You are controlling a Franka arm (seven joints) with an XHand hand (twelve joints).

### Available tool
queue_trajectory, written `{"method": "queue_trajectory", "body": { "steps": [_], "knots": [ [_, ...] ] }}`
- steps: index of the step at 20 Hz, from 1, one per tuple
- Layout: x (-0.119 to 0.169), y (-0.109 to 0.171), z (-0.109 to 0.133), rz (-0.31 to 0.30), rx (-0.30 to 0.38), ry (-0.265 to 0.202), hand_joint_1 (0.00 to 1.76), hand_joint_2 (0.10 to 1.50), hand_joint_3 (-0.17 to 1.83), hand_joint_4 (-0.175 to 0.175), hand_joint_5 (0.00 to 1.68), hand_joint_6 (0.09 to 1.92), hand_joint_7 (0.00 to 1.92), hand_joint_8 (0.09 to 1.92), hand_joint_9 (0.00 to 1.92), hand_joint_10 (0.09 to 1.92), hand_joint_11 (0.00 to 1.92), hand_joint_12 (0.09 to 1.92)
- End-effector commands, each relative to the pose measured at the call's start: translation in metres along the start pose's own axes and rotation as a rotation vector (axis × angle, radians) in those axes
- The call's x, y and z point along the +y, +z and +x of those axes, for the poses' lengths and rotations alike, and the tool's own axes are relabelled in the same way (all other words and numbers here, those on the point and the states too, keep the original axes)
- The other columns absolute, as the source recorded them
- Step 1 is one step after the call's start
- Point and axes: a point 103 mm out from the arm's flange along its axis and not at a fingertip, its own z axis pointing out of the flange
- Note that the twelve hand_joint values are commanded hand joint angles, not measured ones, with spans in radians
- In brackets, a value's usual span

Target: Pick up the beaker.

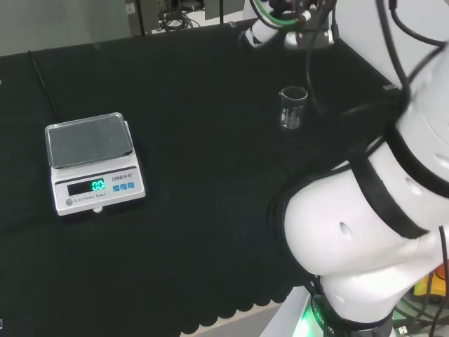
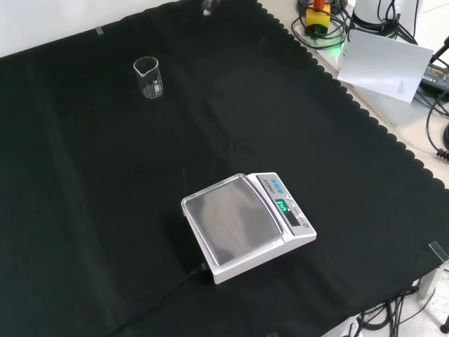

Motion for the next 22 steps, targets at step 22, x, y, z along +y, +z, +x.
{"method": "queue_trajectory", "body": {
  "steps": [22],
  "knots": [
    [0.134,0.162,-0.083,0.136,0.083,0.164,0.63,0.66,0.27,0.018,0.07,0.09,0.00,0.49,0.02,0.86,0.00,1.21]
  ]
}}
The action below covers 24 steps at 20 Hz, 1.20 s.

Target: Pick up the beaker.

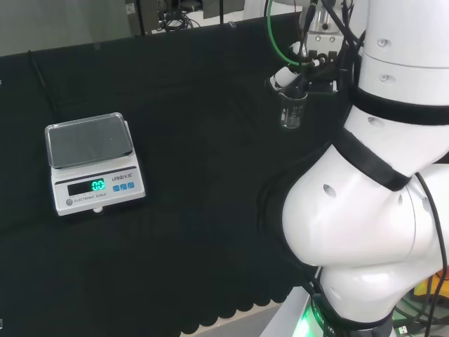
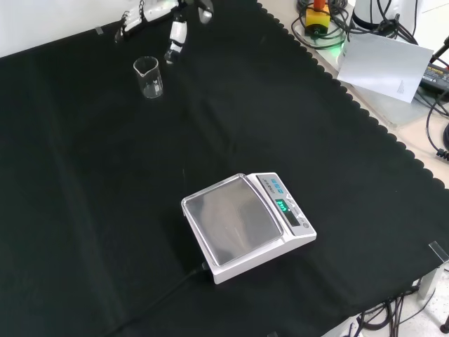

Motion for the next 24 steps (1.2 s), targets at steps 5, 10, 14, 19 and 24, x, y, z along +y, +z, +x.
{"method": "queue_trajectory", "body": {
  "steps": [5,10,14,19,24],
  "knots": [
    [0.027,0.036,-0.011,0.047,0.023,0.030,0.63,0.66,0.27,0.019,0.07,0.09,0.00,0.49,0.02,0.86,0.00,1.21],
    [0.029,0.044,-0.019,0.063,0.021,0.047,0.63,0.66,0.27,0.019,0.07,0.09,0.00,0.48,0.01,0.86,0.00,1.21],
    [0.037,0.050,-0.026,0.071,0.013,0.056,0.63,0.66,0.27,0.020,0.07,0.09,0.00,0.48,0.01,0.86,0.00,1.21],
    [0.052,0.060,-0.027,0.089,0.010,0.057,0.63,0.66,0.27,0.020,0.07,0.09,0.00,0.47,0.01,0.86,0.00,1.21],
    [0.061,0.065,-0.020,0.087,0.003,0.052,0.64,0.67,0.26,0.019,0.09,0.09,0.00,0.50,0.03,0.86,0.00,1.24]
  ]
}}
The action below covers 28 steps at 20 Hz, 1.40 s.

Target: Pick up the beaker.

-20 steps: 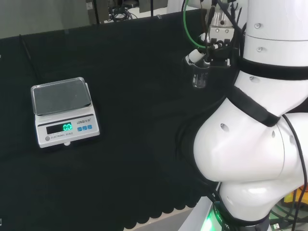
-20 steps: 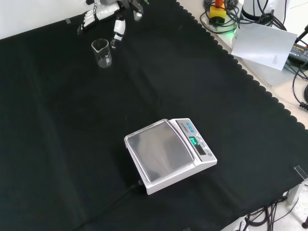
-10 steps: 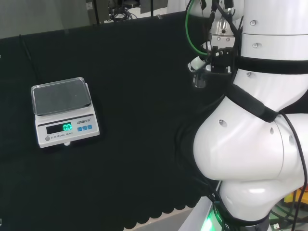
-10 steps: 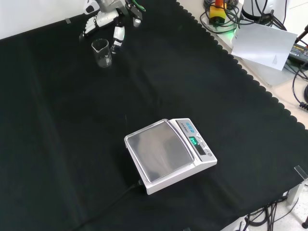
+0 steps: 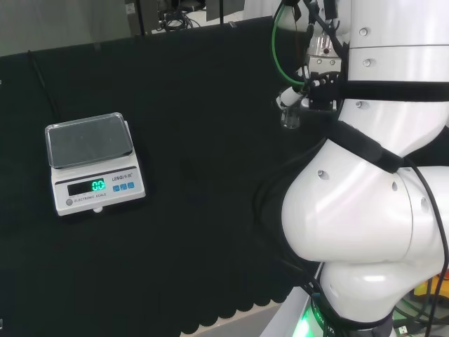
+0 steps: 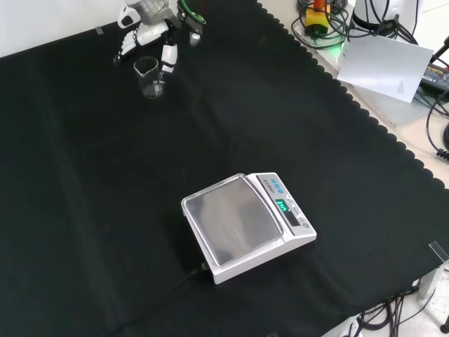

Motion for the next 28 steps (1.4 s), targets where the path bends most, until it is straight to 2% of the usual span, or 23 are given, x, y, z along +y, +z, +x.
{"method": "queue_trajectory", "body": {
  "steps": [1,3,5,8,9,12,13,15,18,20,21,22,24,28],
  "knots": [
    [0.011,0.007,0.006,0.002,-0.008,-0.002,0.66,0.67,0.27,0.019,0.11,0.09,0.00,0.53,0.05,0.86,0.00,1.27],
    [0.012,0.007,0.008,-0.014,-0.005,-0.002,0.70,0.68,0.28,0.020,0.15,0.09,0.01,0.60,0.10,0.86,0.00,1.34],
    [0.012,0.007,0.010,-0.037,-0.001,-0.004,0.76,0.68,0.36,0.025,0.23,0.09,0.08,0.69,0.25,0.83,0.02,1.45],
    [0.012,0.006,0.012,-0.063,0.001,-0.003,0.87,0.64,0.56,0.026,0.39,0.09,0.26,0.79,0.53,0.78,0.28,1.44],
    [0.011,0.005,0.013,-0.073,-0.001,0.000,0.92,0.62,0.64,0.025,0.45,0.16,0.34,0.83,0.66,0.75,0.41,1.38],
    [0.013,0.002,0.015,-0.086,-0.010,0.006,1.06,0.62,0.79,-0.019,0.44,0.80,0.52,0.95,1.05,0.78,0.98,1.12],
    [0.014,0.002,0.015,-0.089,-0.012,0.009,1.09,0.63,0.81,-0.034,0.43,0.94,0.56,0.99,1.11,0.82,1.12,1.04],
    [0.015,0.002,0.016,-0.094,-0.011,0.009,1.14,0.65,0.83,-0.070,0.48,1.11,0.65,1.14,1.23,0.95,1.35,0.96],
    [0.016,0.000,0.017,-0.102,-0.010,0.010,1.18,0.67,0.84,-0.115,0.58,1.22,0.74,1.32,1.28,1.06,1.40,0.96],
    [0.016,-0.002,0.018,-0.108,-0.008,0.009,1.14,0.88,0.58,-0.156,0.73,1.29,0.79,1.39,1.29,1.10,1.38,0.99],
    [0.015,-0.005,0.019,-0.112,-0.004,0.009,1.16,0.98,0.42,-0.166,0.75,1.31,0.79,1.39,1.28,1.12,1.37,1.01],
    [0.015,-0.008,0.019,-0.118,-0.001,0.009,1.18,1.06,0.29,-0.171,0.75,1.33,0.79,1.38,1.28,1.13,1.35,1.03],
    [0.012,-0.019,0.020,-0.136,0.001,0.006,1.20,1.14,0.16,-0.175,0.75,1.34,0.79,1.37,1.29,1.15,1.34,1.05],
    [0.004,-0.041,0.024,-0.174,0.006,-0.007,1.21,1.16,0.12,-0.175,0.75,1.34,0.80,1.37,1.29,1.15,1.33,1.06]
  ]
}}
